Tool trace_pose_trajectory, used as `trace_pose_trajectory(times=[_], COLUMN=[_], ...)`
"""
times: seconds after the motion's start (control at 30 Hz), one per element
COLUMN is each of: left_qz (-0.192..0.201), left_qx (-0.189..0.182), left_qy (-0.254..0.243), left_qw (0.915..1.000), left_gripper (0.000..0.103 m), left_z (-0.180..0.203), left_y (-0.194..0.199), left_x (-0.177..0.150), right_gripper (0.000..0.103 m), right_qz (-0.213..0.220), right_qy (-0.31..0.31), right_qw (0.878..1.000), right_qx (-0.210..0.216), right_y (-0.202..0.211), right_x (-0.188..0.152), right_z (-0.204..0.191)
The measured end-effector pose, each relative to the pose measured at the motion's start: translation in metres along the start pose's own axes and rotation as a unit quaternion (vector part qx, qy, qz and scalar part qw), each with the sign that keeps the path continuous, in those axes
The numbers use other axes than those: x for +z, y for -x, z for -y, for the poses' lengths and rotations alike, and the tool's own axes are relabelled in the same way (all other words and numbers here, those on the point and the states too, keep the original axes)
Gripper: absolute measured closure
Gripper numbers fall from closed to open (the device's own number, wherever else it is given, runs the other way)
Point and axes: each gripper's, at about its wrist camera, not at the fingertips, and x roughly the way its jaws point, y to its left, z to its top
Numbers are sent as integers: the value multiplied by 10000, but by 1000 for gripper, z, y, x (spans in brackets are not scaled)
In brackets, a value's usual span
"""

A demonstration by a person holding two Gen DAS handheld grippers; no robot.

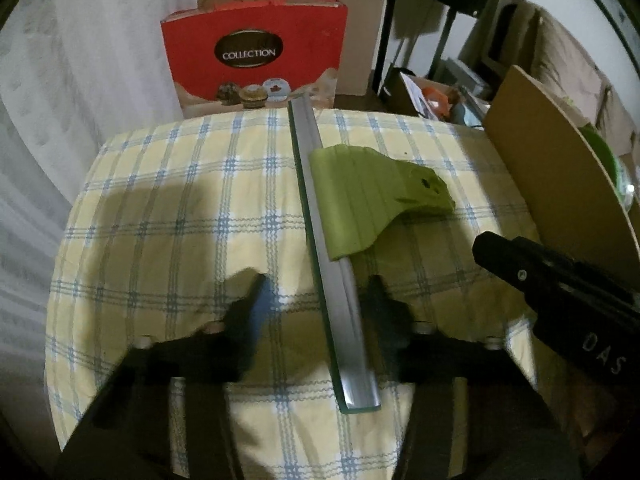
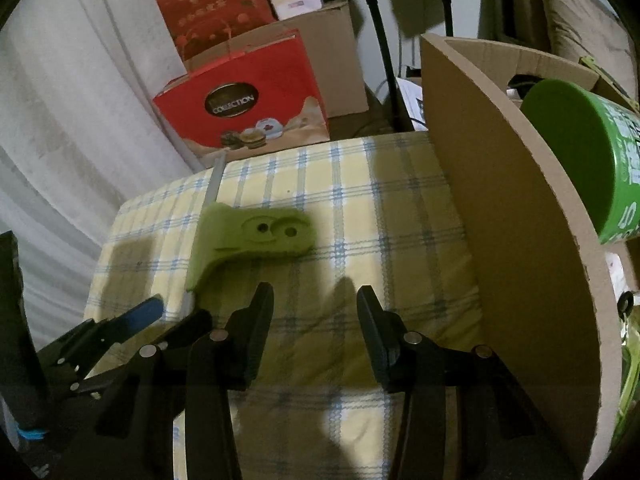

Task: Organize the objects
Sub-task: 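Grasp the green scraper's blade with the left gripper while the right gripper grips its handle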

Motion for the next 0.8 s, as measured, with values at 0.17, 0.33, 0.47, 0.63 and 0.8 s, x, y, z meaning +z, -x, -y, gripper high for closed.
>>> trace_pose_trajectory(times=[0.17, 0.33, 0.47, 0.63, 0.8], left_qz=[-10, -117, -231, -290, -331], left_qx=[-204, -723, -1155, -1461, -1614], left_qy=[-11, 359, 692, 952, 1063], left_qw=[9998, 9967, 9906, 9842, 9806], left_gripper=[83, 84, 85, 85, 85], left_z=[-2, -22, -41, -54, -57], left_y=[1, 5, 13, 22, 26], left_x=[-1, -6, -20, -36, -45], right_gripper=[58, 58, 56, 55, 49], right_qz=[-45, -119, -195, -435, -469], right_qy=[-94, -164, -308, -492, -666], right_qw=[9998, 9991, 9972, 9914, 9878], right_qx=[153, 372, 654, 1134, 1329], right_y=[-1, 2, 3, -3, -6], right_x=[0, -2, -6, -17, -22], right_z=[0, 0, -1, -8, -8])
